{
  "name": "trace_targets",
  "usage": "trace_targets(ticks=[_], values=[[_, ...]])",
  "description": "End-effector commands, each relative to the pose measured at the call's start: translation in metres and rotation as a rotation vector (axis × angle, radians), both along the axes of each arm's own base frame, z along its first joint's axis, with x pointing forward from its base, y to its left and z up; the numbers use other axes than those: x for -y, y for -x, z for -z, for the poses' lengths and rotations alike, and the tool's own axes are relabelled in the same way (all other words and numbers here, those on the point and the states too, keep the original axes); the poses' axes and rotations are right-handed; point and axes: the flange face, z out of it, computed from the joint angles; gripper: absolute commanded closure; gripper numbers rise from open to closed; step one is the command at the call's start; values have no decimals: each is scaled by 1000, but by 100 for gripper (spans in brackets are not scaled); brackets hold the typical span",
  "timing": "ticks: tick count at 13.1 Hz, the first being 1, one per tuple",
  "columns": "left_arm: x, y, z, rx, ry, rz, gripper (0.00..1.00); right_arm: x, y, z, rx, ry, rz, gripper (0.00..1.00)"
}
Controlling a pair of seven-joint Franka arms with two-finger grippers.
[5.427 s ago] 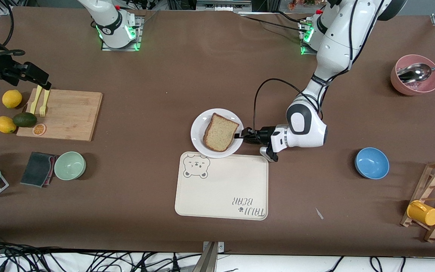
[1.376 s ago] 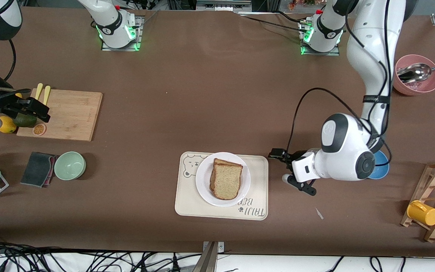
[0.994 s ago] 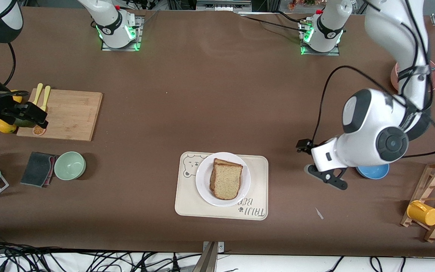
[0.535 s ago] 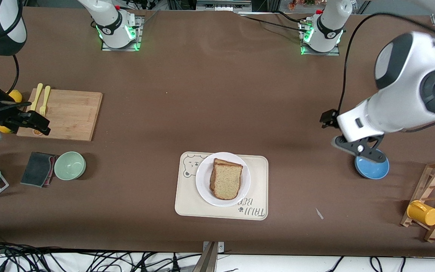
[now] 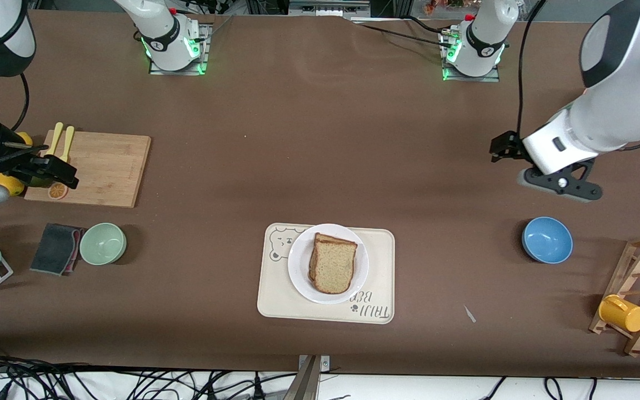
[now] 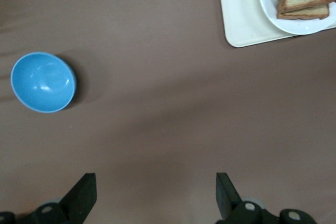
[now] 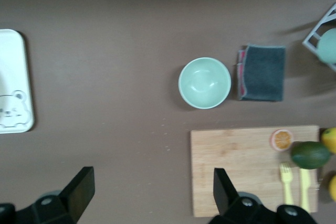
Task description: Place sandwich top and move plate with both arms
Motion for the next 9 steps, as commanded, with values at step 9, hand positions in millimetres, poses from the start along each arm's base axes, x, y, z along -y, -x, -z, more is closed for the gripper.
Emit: trace_targets(ticks=[9], values=[[-61, 26, -38, 114, -15, -125, 0, 27, 26, -13, -104, 0, -62, 0]])
